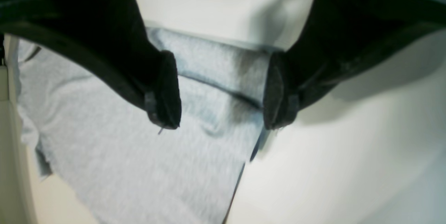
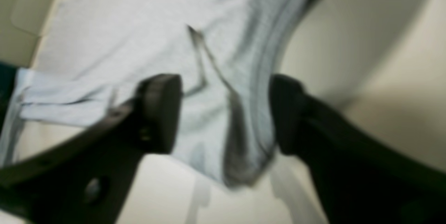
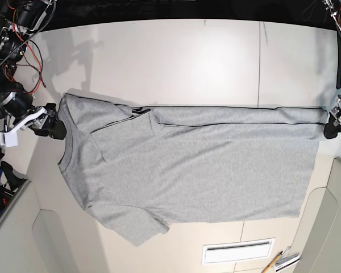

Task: Fold the T-shirt properly
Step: 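Drag the lifted edge with both grippers, straightening the shirt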

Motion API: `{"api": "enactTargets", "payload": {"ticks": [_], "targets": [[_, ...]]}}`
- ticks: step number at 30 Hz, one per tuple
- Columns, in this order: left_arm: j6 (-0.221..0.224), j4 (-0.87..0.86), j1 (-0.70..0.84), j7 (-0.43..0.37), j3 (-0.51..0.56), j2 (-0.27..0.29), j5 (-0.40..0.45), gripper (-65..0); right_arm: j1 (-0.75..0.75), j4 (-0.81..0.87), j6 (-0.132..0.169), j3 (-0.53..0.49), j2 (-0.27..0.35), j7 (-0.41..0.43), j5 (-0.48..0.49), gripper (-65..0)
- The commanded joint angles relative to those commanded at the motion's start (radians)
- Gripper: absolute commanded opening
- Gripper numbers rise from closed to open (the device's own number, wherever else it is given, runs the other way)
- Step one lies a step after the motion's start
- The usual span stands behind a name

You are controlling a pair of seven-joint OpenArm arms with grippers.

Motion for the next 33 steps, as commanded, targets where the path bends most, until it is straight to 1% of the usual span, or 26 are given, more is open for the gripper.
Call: {"api": "enactTargets", "payload": {"ticks": [2, 4, 8, 11, 15, 19, 22, 25, 27, 31, 32, 33], "targets": [[0.0, 0.0, 0.015, -0.001, 0.0, 0.0, 0.0, -23.6, -0.04, 0.0, 0.0, 0.025, 0.011, 0.0, 0.003, -19.4], [0.0, 0.0, 0.019, 0.0, 0.0, 0.0, 0.014, -17.6, -0.069, 0.0, 0.0, 0.029, 0.014, 0.004, 0.006, -19.4], [0.0, 0.0, 0.019, -0.007, 0.0, 0.0, 0.066, -17.1, -0.081, -0.029, 0.0, 0.026, 0.011, 0.01, 0.007, -19.5], [0.0, -0.001, 0.019, -0.057, 0.0, 0.0, 0.135, -17.1, -0.081, -0.078, 0.0, 0.018, 0.011, 0.035, 0.006, -19.5], [0.0, -0.016, 0.018, -0.056, 0.002, 0.014, 0.137, -17.1, -0.076, -0.153, 0.0, -0.011, 0.008, 0.058, 0.007, -19.6], [0.0, -0.073, 0.016, -0.056, 0.003, 0.045, 0.131, -17.1, -0.073, -0.161, 0.001, -0.048, -0.017, 0.071, 0.011, -19.6], [0.0, -0.08, 0.013, -0.056, 0.006, 0.064, 0.126, -17.1, -0.059, -0.161, 0.001, -0.096, -0.035, 0.079, 0.006, -19.6], [0.0, -0.08, 0.013, -0.057, 0.045, 0.07, 0.116, -17.2, -0.025, -0.161, 0.001, -0.124, -0.069, 0.081, -0.011, -19.6], [0.0, -0.08, 0.013, -0.068, 0.081, 0.073, 0.116, -17.2, -0.006, -0.161, 0.0, -0.126, -0.09, 0.082, -0.025, -19.6], [0.0, -0.08, 0.006, -0.082, 0.1, 0.089, 0.117, -17.4, 0.01, -0.161, 0.0, -0.126, -0.107, 0.082, -0.028, -19.7], [0.0, -0.08, 0.003, -0.083, 0.1, 0.089, 0.119, -17.5, 0.011, -0.161, 0.0, -0.126, -0.108, 0.083, -0.03, -20.9], [0.0, -0.08, -0.002, -0.083, 0.1, 0.088, 0.128, -19.2, 0.01, -0.161, 0.0, -0.126, -0.109, 0.083, -0.035, -24.6]]}}
